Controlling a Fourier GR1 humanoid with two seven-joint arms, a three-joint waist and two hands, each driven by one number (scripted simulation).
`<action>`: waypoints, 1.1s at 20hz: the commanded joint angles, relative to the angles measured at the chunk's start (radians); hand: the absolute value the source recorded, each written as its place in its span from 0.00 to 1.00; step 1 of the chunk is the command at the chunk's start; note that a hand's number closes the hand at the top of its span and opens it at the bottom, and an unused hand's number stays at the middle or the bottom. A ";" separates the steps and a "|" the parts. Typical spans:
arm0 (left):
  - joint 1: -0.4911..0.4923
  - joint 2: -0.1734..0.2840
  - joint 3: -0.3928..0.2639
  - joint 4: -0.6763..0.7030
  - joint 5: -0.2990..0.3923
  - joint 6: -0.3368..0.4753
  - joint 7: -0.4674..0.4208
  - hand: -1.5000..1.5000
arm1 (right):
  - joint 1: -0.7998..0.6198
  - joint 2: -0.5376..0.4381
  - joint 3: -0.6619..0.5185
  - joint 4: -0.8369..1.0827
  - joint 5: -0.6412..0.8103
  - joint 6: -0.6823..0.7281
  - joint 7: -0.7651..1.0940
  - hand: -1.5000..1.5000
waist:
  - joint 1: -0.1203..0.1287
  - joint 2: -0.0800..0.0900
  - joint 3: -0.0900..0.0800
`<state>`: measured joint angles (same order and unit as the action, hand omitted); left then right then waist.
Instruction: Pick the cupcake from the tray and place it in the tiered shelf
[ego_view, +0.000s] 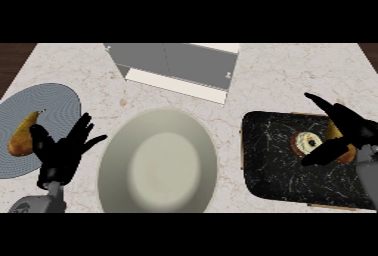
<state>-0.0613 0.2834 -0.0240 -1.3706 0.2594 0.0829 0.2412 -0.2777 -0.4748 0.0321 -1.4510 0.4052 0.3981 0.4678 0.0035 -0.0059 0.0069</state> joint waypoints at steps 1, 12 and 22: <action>-0.025 0.006 0.010 0.058 -0.010 -0.013 0.064 0.50 | -0.011 0.066 0.035 0.029 0.073 -0.065 -0.024 0.00 | -0.001 0.007 -0.007; 0.005 -0.061 -0.005 0.051 -0.056 0.003 0.001 0.50 | 0.014 0.116 0.138 0.091 0.123 0.006 -0.195 1.00 | -0.001 0.007 -0.007; -0.005 -0.048 0.004 0.021 -0.067 0.000 0.050 0.50 | -0.045 0.340 0.231 -0.210 0.188 -0.095 0.083 1.00 | 0.007 0.004 -0.009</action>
<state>-0.0528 0.2542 0.0063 -1.3859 0.2155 0.0667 0.2581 -0.2485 -0.3196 0.1562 -1.6002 0.5067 0.4059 0.3521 -0.0009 -0.0089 0.0060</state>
